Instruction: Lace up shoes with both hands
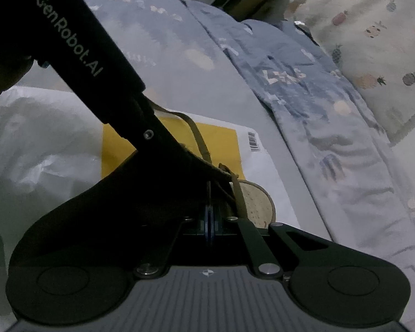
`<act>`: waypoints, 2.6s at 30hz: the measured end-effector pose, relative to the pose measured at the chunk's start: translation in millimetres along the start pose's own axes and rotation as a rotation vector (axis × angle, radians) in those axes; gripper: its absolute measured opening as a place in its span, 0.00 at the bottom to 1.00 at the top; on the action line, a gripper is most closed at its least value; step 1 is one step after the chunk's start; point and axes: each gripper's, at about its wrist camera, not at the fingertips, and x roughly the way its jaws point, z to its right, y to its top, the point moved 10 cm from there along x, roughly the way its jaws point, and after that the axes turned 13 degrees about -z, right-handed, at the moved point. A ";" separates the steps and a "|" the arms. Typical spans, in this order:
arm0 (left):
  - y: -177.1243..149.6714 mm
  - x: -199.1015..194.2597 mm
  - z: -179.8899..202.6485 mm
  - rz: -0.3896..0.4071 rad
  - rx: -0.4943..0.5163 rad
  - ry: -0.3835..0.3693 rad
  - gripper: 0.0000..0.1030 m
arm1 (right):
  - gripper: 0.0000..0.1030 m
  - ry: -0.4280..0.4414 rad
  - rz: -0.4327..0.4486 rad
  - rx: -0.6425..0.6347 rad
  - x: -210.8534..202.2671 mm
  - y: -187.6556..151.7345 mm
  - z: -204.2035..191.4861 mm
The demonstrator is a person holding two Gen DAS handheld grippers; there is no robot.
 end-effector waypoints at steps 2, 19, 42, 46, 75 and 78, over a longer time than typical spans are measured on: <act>0.0 -0.2 0.2 0.000 0.001 0.002 0.17 | 0.00 -0.001 -0.003 -0.019 1.2 0.9 -0.8; 0.0 0.5 8.8 0.004 0.072 0.055 0.14 | 0.00 -0.010 -0.030 -0.079 10.7 6.3 -0.3; -0.9 3.4 19.2 -0.007 0.204 0.128 0.14 | 0.00 -0.046 -0.015 -0.104 10.2 6.3 -2.8; -0.8 3.0 18.7 -0.007 0.201 0.125 0.14 | 0.00 -0.047 -0.013 -0.103 9.3 7.1 -3.5; 14.5 -10.7 3.2 0.062 -0.024 -0.021 0.18 | 0.00 -0.046 0.043 -0.111 6.1 19.6 -11.3; 19.3 -10.8 -8.2 0.102 -0.154 -0.072 0.24 | 0.00 -0.047 0.048 -0.107 5.4 19.4 -12.1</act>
